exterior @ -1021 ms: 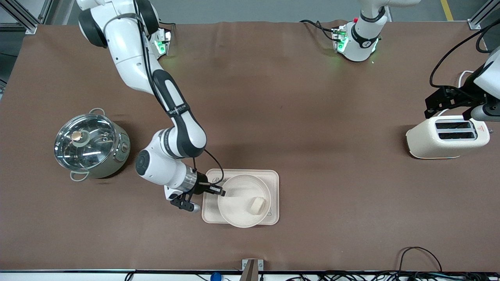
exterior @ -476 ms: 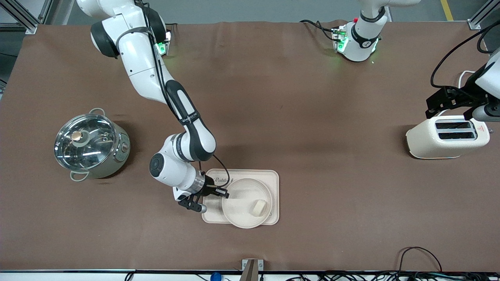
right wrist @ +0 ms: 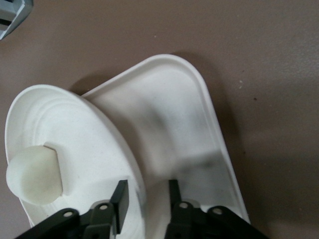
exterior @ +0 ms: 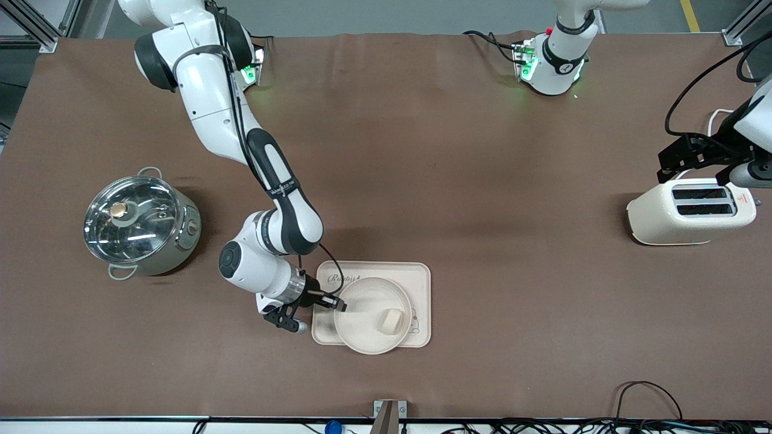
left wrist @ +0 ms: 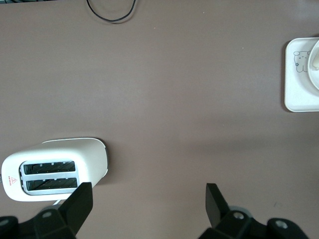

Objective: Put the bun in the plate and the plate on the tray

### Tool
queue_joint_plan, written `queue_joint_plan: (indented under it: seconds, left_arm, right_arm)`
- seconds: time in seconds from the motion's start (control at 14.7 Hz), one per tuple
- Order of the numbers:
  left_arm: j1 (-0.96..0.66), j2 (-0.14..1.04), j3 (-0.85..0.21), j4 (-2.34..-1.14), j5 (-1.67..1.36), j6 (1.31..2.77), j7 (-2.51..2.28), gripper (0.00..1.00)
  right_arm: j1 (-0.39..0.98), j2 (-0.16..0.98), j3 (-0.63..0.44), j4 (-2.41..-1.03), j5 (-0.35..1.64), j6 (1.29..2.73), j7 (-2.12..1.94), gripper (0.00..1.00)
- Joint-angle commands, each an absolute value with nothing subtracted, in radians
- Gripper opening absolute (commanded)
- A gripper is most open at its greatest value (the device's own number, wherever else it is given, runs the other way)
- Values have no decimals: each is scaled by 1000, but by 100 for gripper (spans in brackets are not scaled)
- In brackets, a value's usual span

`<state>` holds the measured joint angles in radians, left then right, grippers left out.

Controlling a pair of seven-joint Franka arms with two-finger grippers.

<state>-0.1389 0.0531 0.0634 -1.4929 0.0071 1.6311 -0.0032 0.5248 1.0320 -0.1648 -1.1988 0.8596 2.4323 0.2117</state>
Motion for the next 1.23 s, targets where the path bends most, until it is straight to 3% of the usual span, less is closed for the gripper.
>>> queue_joint_plan:
  seconds: [0.0,0.61,1.16]
  left_arm:
    - [-137,52,63,-1483,0,1621,2,100]
    - [-144,48,58,-1486,-3,1600,-45,100]
    - [-140,48,58,-1488,-3,1601,-32,100]
  right_arm:
    - [525,963,-173,-1239,847,2360,227,100]
    - [598,697,-417,-1239,563,1921,233,100]
    - [531,315,-436,-1311,222,1562,192,100]
